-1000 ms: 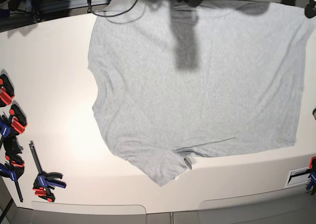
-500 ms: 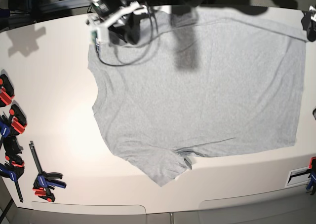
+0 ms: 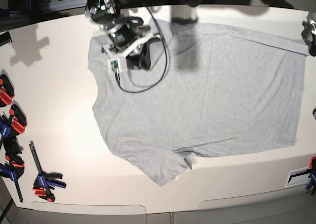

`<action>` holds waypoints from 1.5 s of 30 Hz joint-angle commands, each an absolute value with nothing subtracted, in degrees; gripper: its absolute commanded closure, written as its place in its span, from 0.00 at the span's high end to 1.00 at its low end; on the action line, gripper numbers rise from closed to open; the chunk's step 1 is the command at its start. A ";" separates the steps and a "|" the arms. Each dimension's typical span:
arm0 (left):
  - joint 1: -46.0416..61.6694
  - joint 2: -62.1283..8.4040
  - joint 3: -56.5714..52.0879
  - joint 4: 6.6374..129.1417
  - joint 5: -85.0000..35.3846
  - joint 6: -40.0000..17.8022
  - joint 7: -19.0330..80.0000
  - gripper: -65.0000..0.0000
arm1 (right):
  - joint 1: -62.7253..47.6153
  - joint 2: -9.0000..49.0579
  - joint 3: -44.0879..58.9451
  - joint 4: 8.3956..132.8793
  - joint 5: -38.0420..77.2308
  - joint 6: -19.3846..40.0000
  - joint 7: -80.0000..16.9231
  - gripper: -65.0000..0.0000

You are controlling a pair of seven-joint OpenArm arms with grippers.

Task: Fold the T-shirt properly
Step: 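Lower the right gripper onto the shirt shoulder near the collar and grasp, then drag the grasped shoulder with the right gripper away from the hem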

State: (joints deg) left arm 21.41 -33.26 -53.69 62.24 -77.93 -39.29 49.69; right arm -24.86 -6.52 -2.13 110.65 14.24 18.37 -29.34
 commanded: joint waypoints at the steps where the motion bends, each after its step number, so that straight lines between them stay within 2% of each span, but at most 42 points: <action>1: 21.56 -34.92 -54.17 63.00 -78.37 -40.00 47.83 0.00 | -22.96 -6.68 -2.22 111.28 14.63 18.11 -27.42 0.00; 7: 21.47 -34.94 -54.17 63.00 -75.13 -40.00 45.28 0.00 | -18.09 -6.76 -2.22 108.86 13.41 17.78 -28.53 0.00; 13: 17.67 -35.00 -52.82 63.00 -71.31 -40.00 44.84 0.00 | -18.09 -6.79 -2.22 108.60 8.82 10.48 -27.86 0.00; 20: 15.68 -34.94 -43.57 63.00 -62.92 -40.00 38.17 0.00 | -18.09 -6.83 -2.33 108.60 9.15 10.48 -26.94 0.00; 26: 15.22 -35.53 -43.13 63.00 -60.95 -38.13 34.87 0.00 | -18.09 -6.83 -2.33 108.60 9.13 10.48 -26.94 0.00; 40: 12.56 -39.38 -43.09 63.00 -60.88 -38.13 42.02 0.00 | -18.11 -6.83 -2.33 108.60 8.91 10.72 -27.11 0.00; 42: 12.56 -39.38 -43.00 63.00 -60.88 -38.13 42.02 0.24 | -18.09 -6.83 -2.33 108.60 8.91 10.70 -26.92 0.27; 43: 12.56 -39.40 -43.00 63.00 -60.88 -38.13 42.04 0.33 | -18.09 -6.83 -2.33 108.60 8.88 10.70 -26.76 0.38; 44: 12.56 -39.40 -43.03 63.00 -60.86 -38.13 42.04 0.37 | -18.09 -6.83 -2.26 108.62 8.88 10.66 -26.55 0.42; 45: 12.56 -39.40 -43.03 63.00 -60.86 -38.13 42.04 0.37 | -18.06 -6.83 -2.22 108.62 8.88 10.63 -26.13 0.42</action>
State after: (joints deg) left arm 12.82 -37.65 -42.68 62.24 -59.70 -37.60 43.31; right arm -18.57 -6.66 -2.15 107.59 8.56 10.31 -27.86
